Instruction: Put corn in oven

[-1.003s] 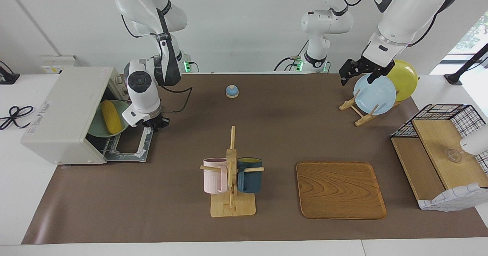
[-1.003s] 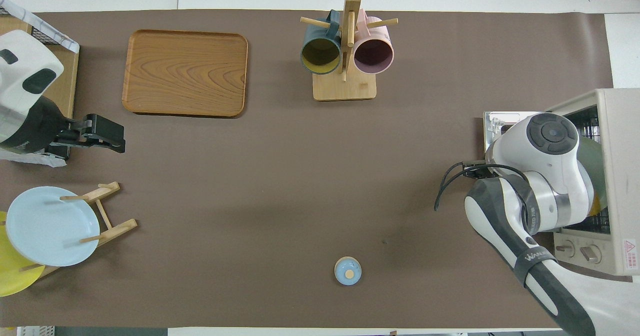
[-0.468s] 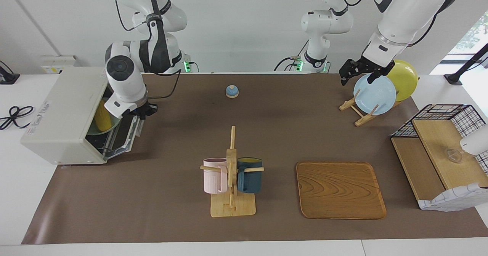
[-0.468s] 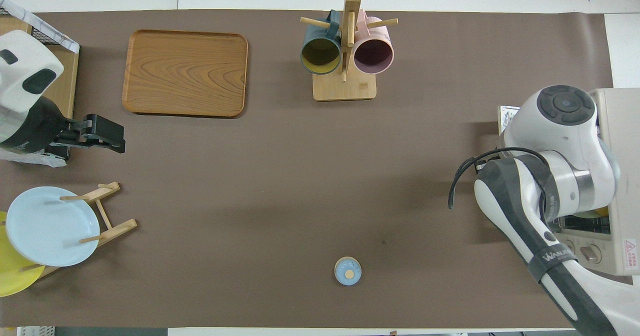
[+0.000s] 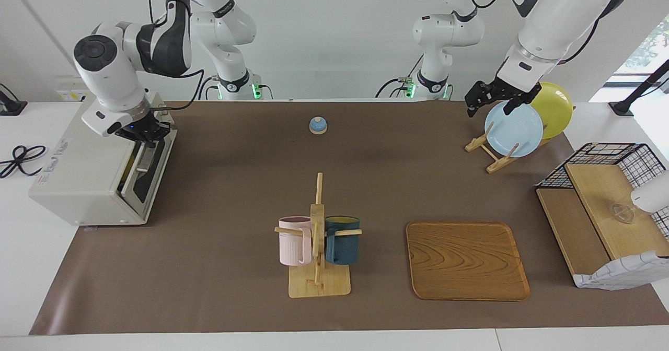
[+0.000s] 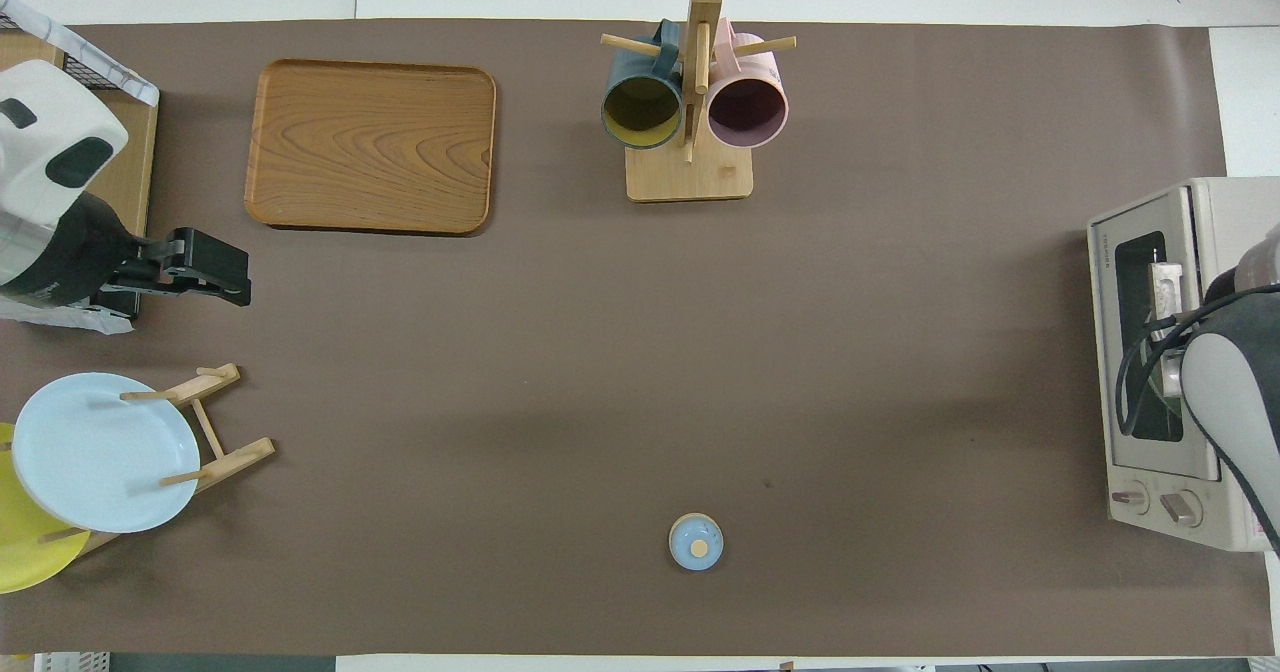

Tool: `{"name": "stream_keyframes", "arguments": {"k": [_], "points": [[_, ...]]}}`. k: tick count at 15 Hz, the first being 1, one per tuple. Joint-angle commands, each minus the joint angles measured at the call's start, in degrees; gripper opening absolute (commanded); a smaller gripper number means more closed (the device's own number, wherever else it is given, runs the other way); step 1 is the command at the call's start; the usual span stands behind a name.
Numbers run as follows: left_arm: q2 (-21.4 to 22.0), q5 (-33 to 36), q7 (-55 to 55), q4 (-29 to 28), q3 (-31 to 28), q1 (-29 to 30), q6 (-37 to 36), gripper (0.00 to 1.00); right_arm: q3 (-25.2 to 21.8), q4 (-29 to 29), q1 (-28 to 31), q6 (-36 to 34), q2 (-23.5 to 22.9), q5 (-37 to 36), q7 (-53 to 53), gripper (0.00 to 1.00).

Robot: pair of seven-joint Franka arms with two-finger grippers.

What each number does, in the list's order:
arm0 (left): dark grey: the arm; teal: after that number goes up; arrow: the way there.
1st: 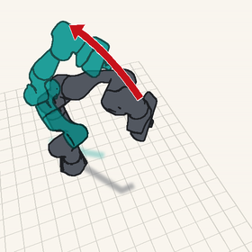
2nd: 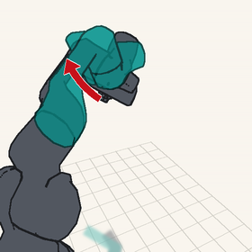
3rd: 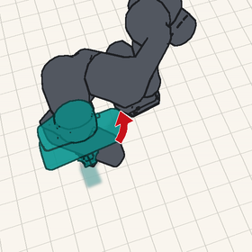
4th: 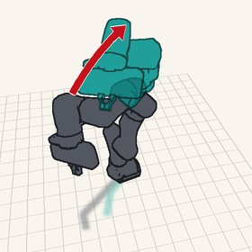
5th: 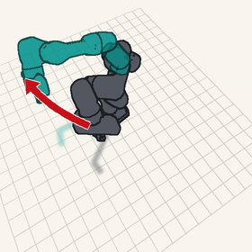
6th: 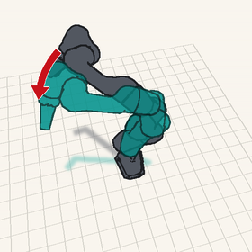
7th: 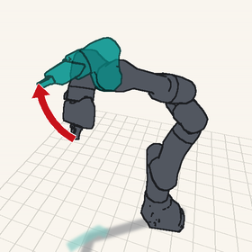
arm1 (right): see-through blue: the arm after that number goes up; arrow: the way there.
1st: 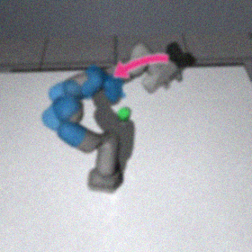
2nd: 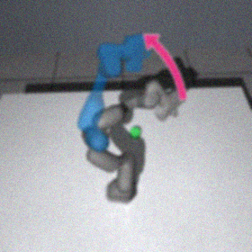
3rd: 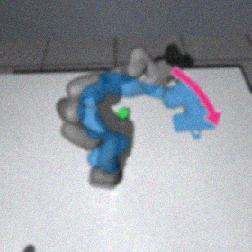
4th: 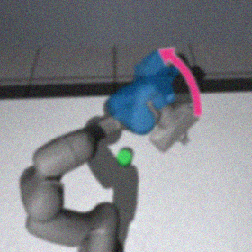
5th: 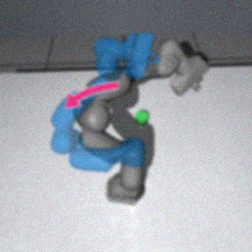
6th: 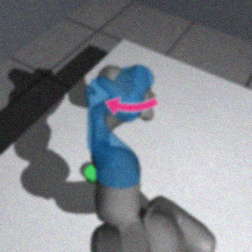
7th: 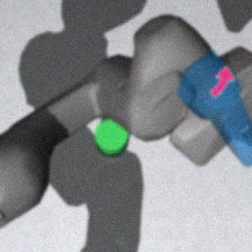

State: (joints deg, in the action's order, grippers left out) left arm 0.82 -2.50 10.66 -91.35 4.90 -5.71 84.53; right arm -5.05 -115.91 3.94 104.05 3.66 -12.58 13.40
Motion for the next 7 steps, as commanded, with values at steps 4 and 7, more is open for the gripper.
{"name": "stream_keyframes", "arguments": {"k": [4, 7], "points": [[0.06, 0.91, -0.11, 0.56, 0.46, 0.52, -1.03, 1.0, 0.22, 5.66, 0.63, -10.41, 1.62, 3.51, 0.92, 0.0], [0.06, 0.91, -0.11, 0.56, 0.46, 0.52, -1.03, 1.0, 0.22, 14.9, 0.63, -19.39, 1.44, 4.67, 0.92, 0.12]]}}
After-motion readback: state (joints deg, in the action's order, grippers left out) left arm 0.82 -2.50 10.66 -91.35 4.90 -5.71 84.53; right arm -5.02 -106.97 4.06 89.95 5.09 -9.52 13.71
